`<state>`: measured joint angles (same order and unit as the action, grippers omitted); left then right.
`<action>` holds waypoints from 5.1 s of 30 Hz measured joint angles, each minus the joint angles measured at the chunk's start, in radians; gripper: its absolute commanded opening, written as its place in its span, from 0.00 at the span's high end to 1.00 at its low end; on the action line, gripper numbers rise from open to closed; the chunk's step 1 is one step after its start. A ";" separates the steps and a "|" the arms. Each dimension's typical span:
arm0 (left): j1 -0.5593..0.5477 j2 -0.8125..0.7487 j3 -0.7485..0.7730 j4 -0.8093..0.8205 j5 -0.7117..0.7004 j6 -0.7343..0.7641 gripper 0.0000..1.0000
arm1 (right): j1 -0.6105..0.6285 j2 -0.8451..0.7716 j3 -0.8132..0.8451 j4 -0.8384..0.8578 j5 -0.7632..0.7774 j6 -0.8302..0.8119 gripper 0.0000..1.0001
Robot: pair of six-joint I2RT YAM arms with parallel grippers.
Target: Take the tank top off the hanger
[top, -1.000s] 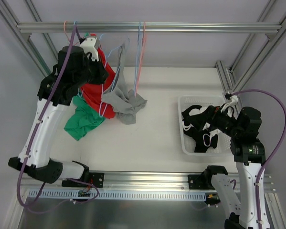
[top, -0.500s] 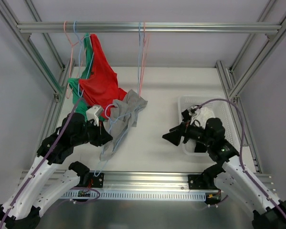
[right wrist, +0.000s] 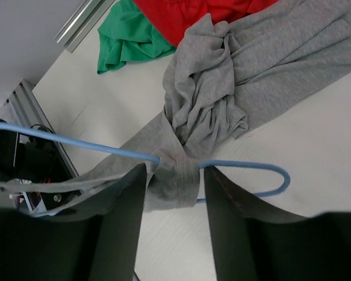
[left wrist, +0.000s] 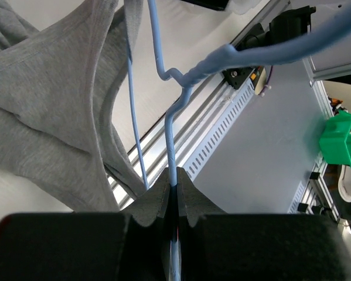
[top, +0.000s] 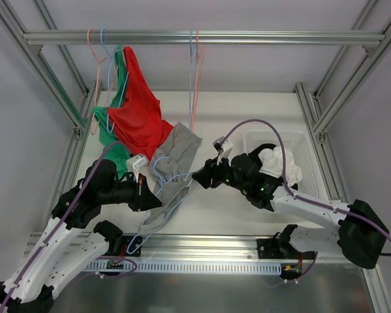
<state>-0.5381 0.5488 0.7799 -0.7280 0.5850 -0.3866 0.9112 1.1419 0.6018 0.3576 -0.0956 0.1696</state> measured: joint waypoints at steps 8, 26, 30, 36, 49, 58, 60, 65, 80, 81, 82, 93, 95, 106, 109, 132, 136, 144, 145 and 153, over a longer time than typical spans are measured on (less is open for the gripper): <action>0.000 0.005 0.000 0.016 0.010 -0.001 1.00 | 0.012 0.068 0.040 0.004 0.082 -0.032 1.00; -0.027 0.062 0.200 0.393 0.097 -0.056 1.00 | -0.384 -0.161 0.426 -0.616 0.120 -0.144 1.00; -0.096 0.111 0.181 0.794 0.061 -0.111 1.00 | -0.389 -0.173 0.675 -0.718 -0.011 -0.171 1.00; -0.311 0.402 0.253 1.244 -0.070 -0.015 1.00 | -0.392 -0.304 0.774 -0.743 -0.302 -0.140 1.00; -0.346 0.357 0.235 1.381 -0.441 0.222 1.00 | -0.120 -0.336 0.212 -0.740 -0.341 -0.057 1.00; -0.346 -0.063 0.151 0.893 -0.679 0.185 1.00 | -0.062 -0.071 0.230 -0.676 0.011 -0.048 1.00; -0.346 -0.108 0.117 0.765 -0.756 0.152 1.00 | -0.066 0.025 0.279 -0.671 0.082 -0.055 0.92; -0.346 -0.082 0.088 0.484 -0.919 0.040 1.00 | -0.099 0.185 0.388 -0.651 0.178 -0.061 0.15; -0.179 0.457 0.577 0.150 -0.972 -0.010 1.00 | -0.109 -0.294 0.390 -0.751 0.319 -0.065 0.01; -0.137 0.513 0.642 0.147 -0.938 -0.003 1.00 | -0.109 -0.321 0.390 -0.763 0.318 -0.065 0.00; -0.099 0.566 0.706 0.138 -0.912 0.009 1.00 | -0.109 -0.341 0.390 -0.773 0.315 -0.066 0.01; 0.057 1.073 1.321 -0.029 -0.602 0.126 1.00 | -0.109 -0.401 0.353 -0.850 0.289 -0.081 0.00; 0.070 1.117 1.387 -0.055 -0.566 0.140 1.00 | -0.109 -0.404 0.348 -0.855 0.287 -0.085 0.00; 0.114 1.294 1.566 -0.082 -0.501 0.156 1.00 | -0.109 -0.380 0.286 -0.853 0.249 -0.095 0.01; 0.114 1.333 1.575 -0.085 -0.483 0.156 1.00 | -0.109 -0.372 0.266 -0.851 0.237 -0.095 0.00; 0.114 1.263 1.468 -0.074 -0.484 0.156 0.61 | -0.109 -0.166 0.200 -0.753 0.121 -0.108 0.00; 0.114 1.236 1.431 -0.079 -0.493 0.153 0.35 | -0.109 -0.159 0.200 -0.740 0.089 -0.123 0.00; 0.114 0.944 1.155 -0.077 -0.582 0.138 0.01 | -0.108 0.069 0.203 -0.723 0.057 -0.180 0.00; 0.114 0.885 1.107 -0.077 -0.599 0.134 0.01 | -0.106 0.119 0.206 -0.721 0.074 -0.182 0.00; 0.114 0.377 0.699 -0.065 -0.748 0.085 0.01 | -0.095 0.505 0.374 -0.670 0.210 -0.201 0.01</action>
<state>-0.4236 0.9253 1.4788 -0.7933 -0.1631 -0.3012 0.8162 1.6466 0.9756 -0.3126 0.1143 -0.0315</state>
